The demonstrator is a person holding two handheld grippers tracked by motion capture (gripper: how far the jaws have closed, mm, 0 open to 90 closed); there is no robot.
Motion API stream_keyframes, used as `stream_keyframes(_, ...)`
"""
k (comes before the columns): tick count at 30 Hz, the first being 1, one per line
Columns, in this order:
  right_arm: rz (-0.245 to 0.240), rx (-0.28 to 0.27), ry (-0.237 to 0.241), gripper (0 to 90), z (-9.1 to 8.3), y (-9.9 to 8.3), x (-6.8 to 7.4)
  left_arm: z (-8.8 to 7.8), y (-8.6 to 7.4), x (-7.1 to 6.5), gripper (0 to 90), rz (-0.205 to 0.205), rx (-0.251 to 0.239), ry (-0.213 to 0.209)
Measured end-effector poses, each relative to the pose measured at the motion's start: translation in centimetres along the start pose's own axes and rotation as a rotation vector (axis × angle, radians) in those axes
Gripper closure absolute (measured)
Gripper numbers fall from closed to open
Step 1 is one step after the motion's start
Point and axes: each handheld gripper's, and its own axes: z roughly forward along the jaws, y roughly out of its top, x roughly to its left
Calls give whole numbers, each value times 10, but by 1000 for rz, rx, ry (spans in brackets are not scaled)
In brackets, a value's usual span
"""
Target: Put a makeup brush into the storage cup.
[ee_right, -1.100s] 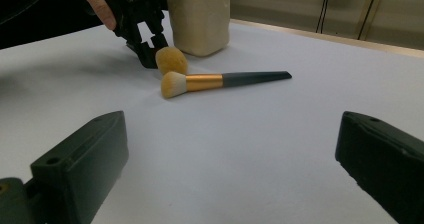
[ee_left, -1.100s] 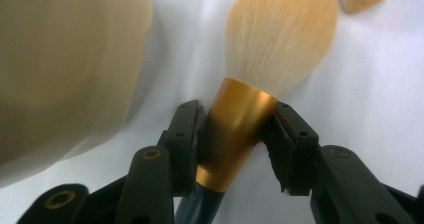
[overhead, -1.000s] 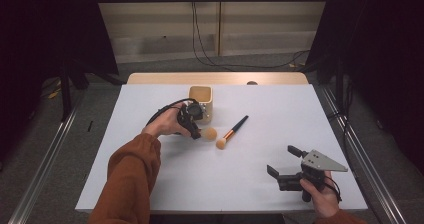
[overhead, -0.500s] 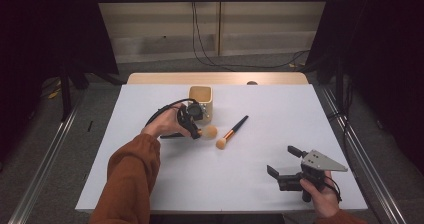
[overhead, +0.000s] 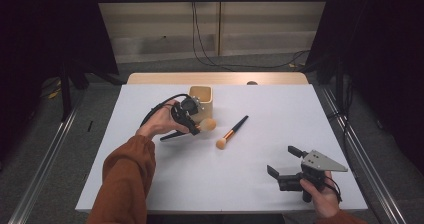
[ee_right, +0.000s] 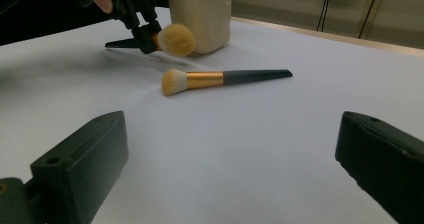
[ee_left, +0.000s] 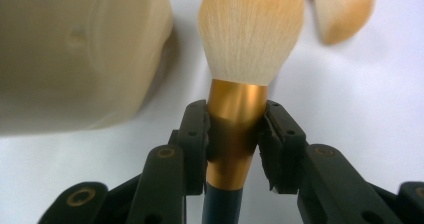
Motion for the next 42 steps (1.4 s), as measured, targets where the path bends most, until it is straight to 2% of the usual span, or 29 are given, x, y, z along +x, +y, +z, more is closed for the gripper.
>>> stream_keyframes(2,0,0,-1,2,0,0,0,-2,-1,-1,664,-15,-16,1)
stream_keyframes(4,-2,-2,-1,2,-1,0,0,-7,-5,-2,663,-38,-52,-5)
stream_keyframes(5,-2,-2,-1,2,-1,0,0,-7,-5,-2,663,-38,-52,-5)
stream_keyframes(6,-1,-1,-2,2,-1,0,0,-10,-7,-2,663,-63,-80,-4)
stream_keyframes(8,-1,-1,-2,2,-1,0,0,-13,-8,-2,663,-68,-91,-7)
stream_keyframes(9,1,-1,-2,2,0,0,0,-16,-10,-2,663,-88,-126,-18)
stream_keyframes(10,1,0,-3,2,0,0,0,-16,-10,-2,663,-88,-126,-18)
stream_keyframes(12,0,-1,-4,2,0,0,0,-21,-11,-4,663,-120,-172,-28)
stream_keyframes(13,1,-1,-4,2,0,0,0,-24,-11,-4,662,-117,-181,-24)
stream_keyframes(14,1,0,-5,2,0,0,0,-25,-12,-5,662,-136,-207,-24)
stream_keyframes(15,1,0,-5,2,0,0,0,-25,-12,-5,663,-136,-207,-24)
stream_keyframes(17,1,-1,-6,2,0,0,0,-31,-15,-6,663,-149,-267,-13)
stream_keyframes(19,1,-1,-5,2,0,0,0,-33,-16,-6,663,-140,-260,-10)
stream_keyframes(20,1,-2,-6,2,-1,0,0,-36,-19,-7,663,-157,-300,-1)
stream_keyframes(21,2,-2,-7,2,-1,0,0,-36,-19,-7,663,-157,-300,-1)
stream_keyframes(22,2,-2,-7,2,-1,0,0,-37,-20,-7,663,-164,-321,-23)
stream_keyframes(24,2,-3,-6,2,0,0,0,-38,-23,-8,663,-191,-356,-22)
stream_keyframes(25,0,-4,-4,2,0,0,0,-41,-25,-8,663,-198,-382,-6)
stream_keyframes(26,-2,-4,-4,2,0,0,0,-41,-25,-8,663,-198,-382,-6)
stream_keyframes(28,-3,-4,-3,2,0,0,0,-42,-28,-9,663,-221,-430,5)
stream_keyframes(31,-2,-6,-3,2,0,0,0,-44,-29,-10,663,-224,-458,24)
stream_keyframes(32,-1,-6,-4,2,0,0,0,-44,-30,-10,663,-232,-476,20)
stream_keyframes(33,-2,-6,-6,2,0,0,-1,-46,-32,-11,663,-246,-504,35)
stream_keyframes(35,-1,-6,-5,2,0,0,-1,-46,-33,-11,663,-257,-515,31)
stream_keyframes(37,-3,-6,-4,2,0,1,-1,-46,-34,-12,663,-274,-521,48)
stream_keyframes(40,-8,-2,3,2,0,1,1,-50,-38,-16,663,-302,-565,64)
stream_keyframes(42,-11,-4,4,2,1,1,1,-51,-40,-18,663,-307,-581,71)
